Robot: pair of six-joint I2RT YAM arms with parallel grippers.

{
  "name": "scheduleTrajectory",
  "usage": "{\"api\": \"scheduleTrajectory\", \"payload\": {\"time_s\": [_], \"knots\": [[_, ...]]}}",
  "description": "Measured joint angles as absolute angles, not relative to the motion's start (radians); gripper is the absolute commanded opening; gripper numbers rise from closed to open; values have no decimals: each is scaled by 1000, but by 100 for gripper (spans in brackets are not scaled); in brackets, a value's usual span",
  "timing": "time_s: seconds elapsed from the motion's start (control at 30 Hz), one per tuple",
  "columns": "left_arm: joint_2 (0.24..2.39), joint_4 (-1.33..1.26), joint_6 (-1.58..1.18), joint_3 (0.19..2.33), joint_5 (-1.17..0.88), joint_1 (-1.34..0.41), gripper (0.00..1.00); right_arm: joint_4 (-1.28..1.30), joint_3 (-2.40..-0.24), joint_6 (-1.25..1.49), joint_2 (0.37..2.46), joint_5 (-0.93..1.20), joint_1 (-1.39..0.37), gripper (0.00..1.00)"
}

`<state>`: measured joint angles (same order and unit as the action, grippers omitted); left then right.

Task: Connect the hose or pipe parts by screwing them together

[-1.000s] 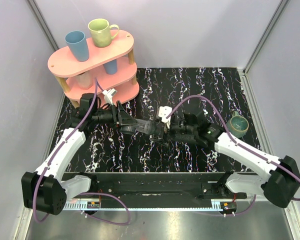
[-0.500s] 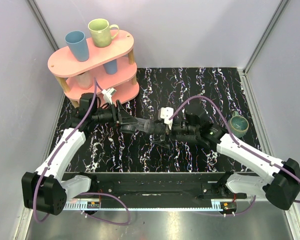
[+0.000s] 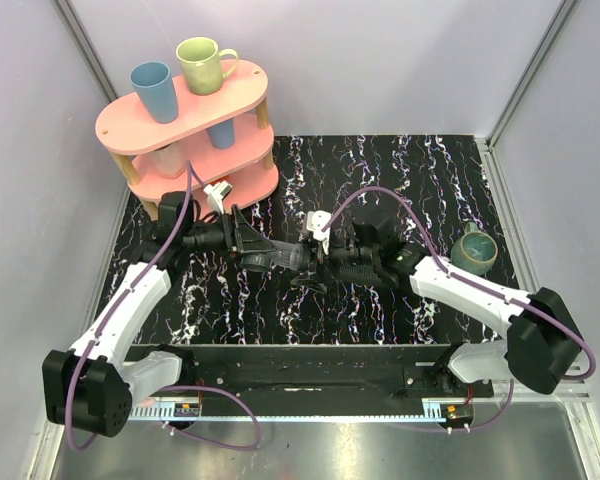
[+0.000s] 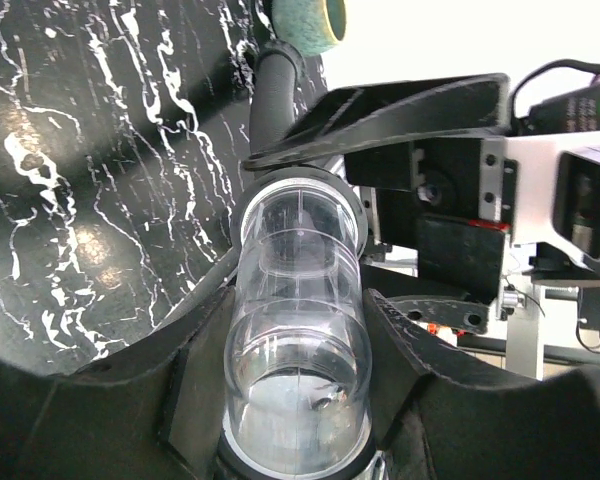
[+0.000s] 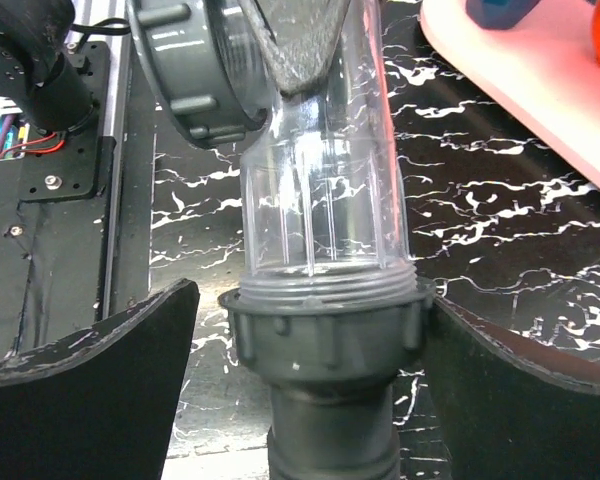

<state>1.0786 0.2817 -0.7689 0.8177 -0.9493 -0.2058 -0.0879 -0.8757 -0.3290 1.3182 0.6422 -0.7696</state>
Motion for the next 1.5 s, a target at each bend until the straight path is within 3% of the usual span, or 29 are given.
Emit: {"api": "scheduleTrajectory", "payload": {"time_s": [0.33, 0.87, 1.27, 1.5], "knots": [[1076, 255, -782, 818, -974, -213, 0, -116, -858, -295, 1348, 682, -771, 100], [1082, 266, -738, 817, -958, -178, 0, 52, -865, -311, 1181, 508, -784, 100], [1082, 270, -738, 818, -958, -178, 0, -46, -869, -306, 1129, 602, -786, 100], [1081, 282, -751, 814, -954, -176, 0, -99, -883, -305, 1229, 630, -789, 100]]}}
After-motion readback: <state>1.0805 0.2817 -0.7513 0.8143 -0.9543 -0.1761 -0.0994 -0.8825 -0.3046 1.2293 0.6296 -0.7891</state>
